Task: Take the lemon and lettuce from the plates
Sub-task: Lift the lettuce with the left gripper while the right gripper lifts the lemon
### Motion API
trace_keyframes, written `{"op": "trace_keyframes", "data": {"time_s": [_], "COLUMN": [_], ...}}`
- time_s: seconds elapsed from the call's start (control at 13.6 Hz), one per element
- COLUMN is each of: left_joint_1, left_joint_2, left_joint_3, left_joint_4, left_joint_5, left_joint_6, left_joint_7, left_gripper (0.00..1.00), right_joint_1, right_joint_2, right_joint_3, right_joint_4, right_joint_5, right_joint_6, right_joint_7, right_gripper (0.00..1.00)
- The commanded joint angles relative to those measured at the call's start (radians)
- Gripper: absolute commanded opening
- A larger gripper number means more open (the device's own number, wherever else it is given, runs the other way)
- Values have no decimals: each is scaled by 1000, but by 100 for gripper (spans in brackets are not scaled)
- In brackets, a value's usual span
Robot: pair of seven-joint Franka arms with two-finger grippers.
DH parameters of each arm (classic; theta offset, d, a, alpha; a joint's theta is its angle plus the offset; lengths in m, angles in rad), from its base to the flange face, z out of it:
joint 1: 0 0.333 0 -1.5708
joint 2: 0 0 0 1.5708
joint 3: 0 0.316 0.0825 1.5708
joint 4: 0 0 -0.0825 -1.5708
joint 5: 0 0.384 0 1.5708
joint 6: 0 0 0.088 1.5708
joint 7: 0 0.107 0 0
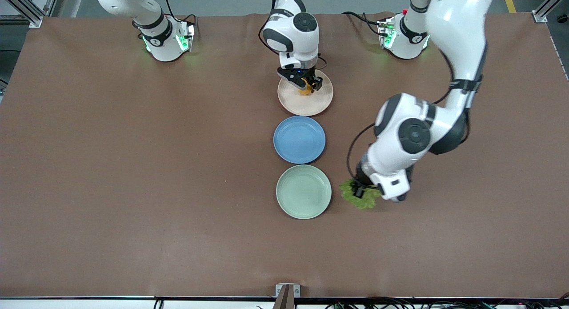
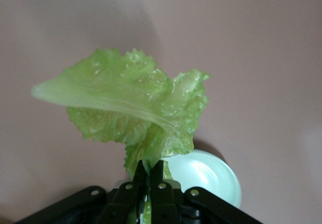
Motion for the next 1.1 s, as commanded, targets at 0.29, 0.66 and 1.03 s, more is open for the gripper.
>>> {"op": "trace_keyframes", "data": {"time_s": [0.29, 0.66, 1.03], "left_joint_1": [158, 219, 253], "left_joint_2": [-158, -175, -160], "left_joint_3": [-49, -49, -49], "left_joint_4": [-401, -571, -614], "left_joint_5": [4, 15, 15], "left_joint_6": [236, 407, 462], "left_joint_7": [275, 384, 447], "left_gripper": [0, 1, 1], "right_joint_1": [-7, -156, -418], "right_joint_2": [7, -140, -354], "right_joint_3": [-17, -17, -15], "right_joint_4": [26, 11, -185], "right_joint_5": [-32, -30, -27], "right_joint_6": [-12, -214, -232], "right_joint_7": [-28, -329, -824], "right_gripper": [7, 0, 0]}}
